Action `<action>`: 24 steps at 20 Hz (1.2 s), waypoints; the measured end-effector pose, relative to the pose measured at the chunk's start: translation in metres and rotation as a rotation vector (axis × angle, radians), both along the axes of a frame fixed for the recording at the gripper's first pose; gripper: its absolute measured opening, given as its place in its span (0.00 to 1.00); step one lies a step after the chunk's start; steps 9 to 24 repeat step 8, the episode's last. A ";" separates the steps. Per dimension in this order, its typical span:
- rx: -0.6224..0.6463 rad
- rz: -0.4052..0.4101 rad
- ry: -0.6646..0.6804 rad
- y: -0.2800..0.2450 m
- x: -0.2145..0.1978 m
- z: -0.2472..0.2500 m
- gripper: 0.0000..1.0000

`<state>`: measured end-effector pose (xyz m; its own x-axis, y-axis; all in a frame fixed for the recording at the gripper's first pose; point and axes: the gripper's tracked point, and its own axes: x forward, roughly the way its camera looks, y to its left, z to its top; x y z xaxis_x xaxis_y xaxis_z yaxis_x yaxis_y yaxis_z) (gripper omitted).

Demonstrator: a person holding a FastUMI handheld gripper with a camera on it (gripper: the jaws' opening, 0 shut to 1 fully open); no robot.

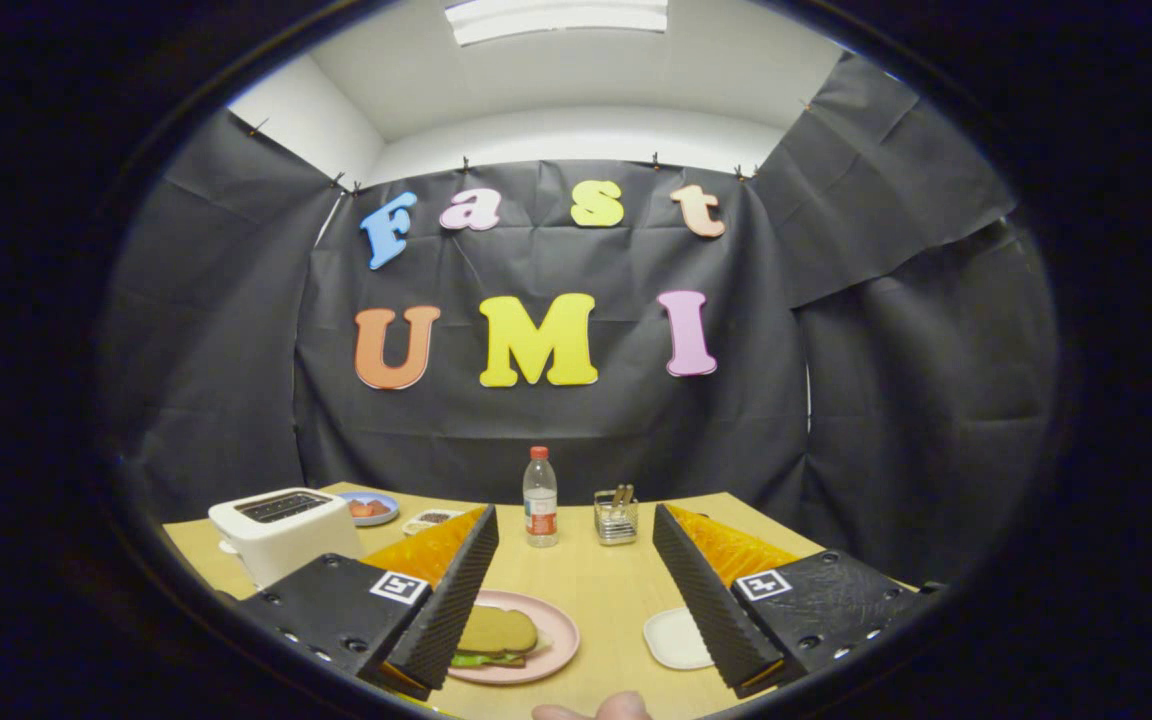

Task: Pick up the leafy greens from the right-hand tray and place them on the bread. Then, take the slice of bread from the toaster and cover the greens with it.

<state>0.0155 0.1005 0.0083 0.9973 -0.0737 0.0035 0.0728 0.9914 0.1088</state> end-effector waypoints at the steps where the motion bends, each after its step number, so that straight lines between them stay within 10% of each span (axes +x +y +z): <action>1: -0.016 -0.003 0.002 0.002 0.002 -0.001 0.95; 24: 0.002 -0.010 -0.007 0.006 0.000 0.013 0.95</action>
